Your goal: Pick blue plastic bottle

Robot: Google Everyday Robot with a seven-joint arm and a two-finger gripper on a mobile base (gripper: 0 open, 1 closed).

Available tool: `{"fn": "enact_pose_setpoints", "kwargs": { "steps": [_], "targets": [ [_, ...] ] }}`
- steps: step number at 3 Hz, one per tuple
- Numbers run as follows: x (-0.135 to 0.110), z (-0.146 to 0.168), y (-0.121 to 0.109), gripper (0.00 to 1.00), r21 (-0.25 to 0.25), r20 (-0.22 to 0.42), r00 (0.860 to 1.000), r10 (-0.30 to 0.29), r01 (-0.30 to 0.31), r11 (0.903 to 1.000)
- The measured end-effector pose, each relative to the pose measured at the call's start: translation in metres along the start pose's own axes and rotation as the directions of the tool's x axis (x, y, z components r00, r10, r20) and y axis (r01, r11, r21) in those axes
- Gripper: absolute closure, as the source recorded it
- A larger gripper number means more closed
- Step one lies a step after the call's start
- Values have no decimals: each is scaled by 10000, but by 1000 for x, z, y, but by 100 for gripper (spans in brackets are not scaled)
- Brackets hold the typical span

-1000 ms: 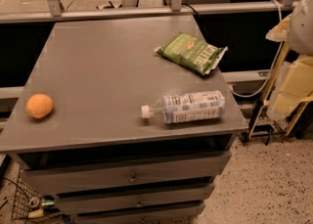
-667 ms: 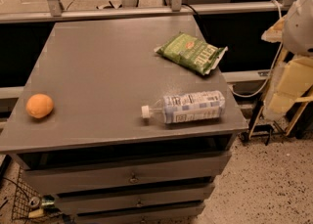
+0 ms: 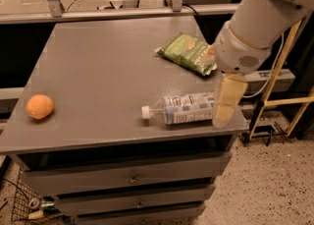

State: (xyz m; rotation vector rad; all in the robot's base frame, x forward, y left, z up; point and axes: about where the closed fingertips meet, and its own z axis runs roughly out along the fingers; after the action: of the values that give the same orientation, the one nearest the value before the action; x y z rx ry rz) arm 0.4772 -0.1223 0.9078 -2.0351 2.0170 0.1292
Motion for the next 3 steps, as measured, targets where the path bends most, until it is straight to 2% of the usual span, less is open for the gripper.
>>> {"fn": "enact_pose_setpoints", "kwargs": {
  "steps": [1,2,3],
  "targets": [
    [-23,35,-6,0,-596,246,9982,-548,562,9966],
    [-28,60,-13,18,-1022,372,9982,-465,501,9935],
    [-23,71,-20,49,-1172,422,9990,-160,208,9929]
  ]
}}
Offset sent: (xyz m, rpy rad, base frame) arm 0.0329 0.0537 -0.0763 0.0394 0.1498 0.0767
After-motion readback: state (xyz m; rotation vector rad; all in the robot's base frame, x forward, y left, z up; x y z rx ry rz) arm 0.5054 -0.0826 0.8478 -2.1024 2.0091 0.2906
